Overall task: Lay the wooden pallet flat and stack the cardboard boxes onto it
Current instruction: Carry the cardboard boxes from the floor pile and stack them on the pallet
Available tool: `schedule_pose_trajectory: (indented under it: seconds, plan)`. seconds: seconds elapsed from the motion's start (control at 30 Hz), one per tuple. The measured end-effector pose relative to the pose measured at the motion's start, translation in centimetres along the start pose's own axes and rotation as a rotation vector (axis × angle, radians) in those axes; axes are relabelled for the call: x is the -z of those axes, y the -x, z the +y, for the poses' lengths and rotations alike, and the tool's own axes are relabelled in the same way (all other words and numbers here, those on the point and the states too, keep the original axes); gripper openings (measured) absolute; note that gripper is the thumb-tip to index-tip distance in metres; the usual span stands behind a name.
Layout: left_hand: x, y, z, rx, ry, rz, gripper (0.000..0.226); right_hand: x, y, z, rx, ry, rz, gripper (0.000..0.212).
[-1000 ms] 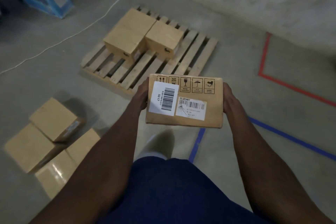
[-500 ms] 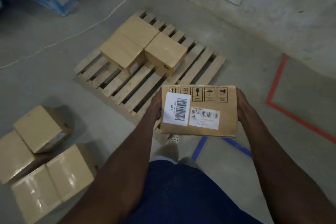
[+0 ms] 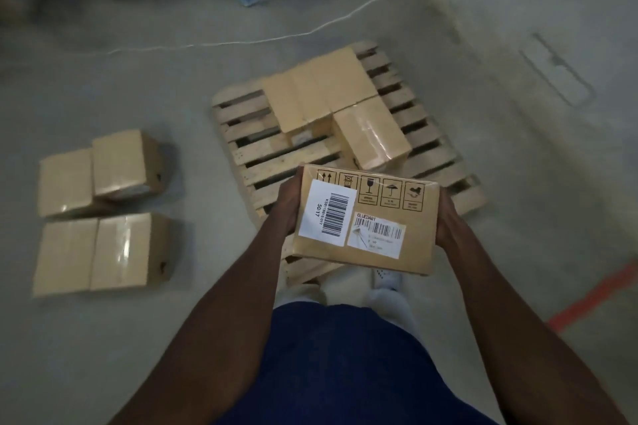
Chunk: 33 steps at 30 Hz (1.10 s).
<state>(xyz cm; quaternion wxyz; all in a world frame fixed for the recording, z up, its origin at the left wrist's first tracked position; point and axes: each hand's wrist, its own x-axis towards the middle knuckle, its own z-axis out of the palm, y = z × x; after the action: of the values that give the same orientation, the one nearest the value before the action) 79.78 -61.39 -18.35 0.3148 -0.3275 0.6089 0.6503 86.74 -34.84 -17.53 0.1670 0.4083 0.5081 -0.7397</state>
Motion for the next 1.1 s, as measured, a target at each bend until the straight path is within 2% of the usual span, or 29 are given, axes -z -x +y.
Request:
schedule_pose_trajectory:
  seconds: [0.1, 0.17, 0.3, 0.4, 0.5, 0.6, 0.7, 0.83, 1.0, 1.1]
  plan:
    - [-1.1, 1.2, -0.6, -0.025, 0.125, 0.107, 0.047, 0.2, -2.6, -3.0, -0.053, 0.074, -0.162, 0.02]
    - [-1.7, 1.8, -1.0, -0.038, 0.158, 0.177, 0.046, 0.4, -4.2, -4.6, -0.065, 0.123, -0.238, 0.029]
    - [-2.5, 3.2, -1.2, -0.024, 0.086, 0.296, 0.049, 0.5, -6.8, -6.9, -0.119, 0.258, -0.317, 0.034]
    - [-2.3, 3.6, -1.4, -0.035, 0.085, 0.281, 0.058, -0.2, -8.1, -8.6, -0.14, 0.366, -0.316, 0.038]
    - [-1.8, 3.7, -1.7, -0.031, 0.133, 0.277, 0.048, -1.3, -9.0, -9.7, -0.182, 0.413, -0.349, 0.042]
    - [-0.6, 3.1, -2.1, 0.025, 0.17, 0.189, 0.032, -2.2, -10.0, -10.1, -0.183, 0.521, -0.366, 0.041]
    - [0.2, 0.9, -3.0, 0.074, 0.132, 0.1, 0.029, -3.1, -11.5, -9.5, -0.158, 0.706, -0.379, 0.043]
    - [-0.4, -4.4, -3.4, 0.076, 0.02, 0.083, 0.034, -4.3, -15.7, -8.0, -0.072, 0.908, -0.383, 0.061]
    - [-0.6, -11.8, -4.5, -0.008, -0.028, 0.072, 0.045, -5.1, -23.1, -6.3, 0.053, 1.025, -0.352, 0.075]
    - [0.0, -16.9, -6.6, 0.019, -0.086, 0.014, 0.07, -5.3, -28.3, -3.9, 0.154, 1.06, -0.376, 0.076]
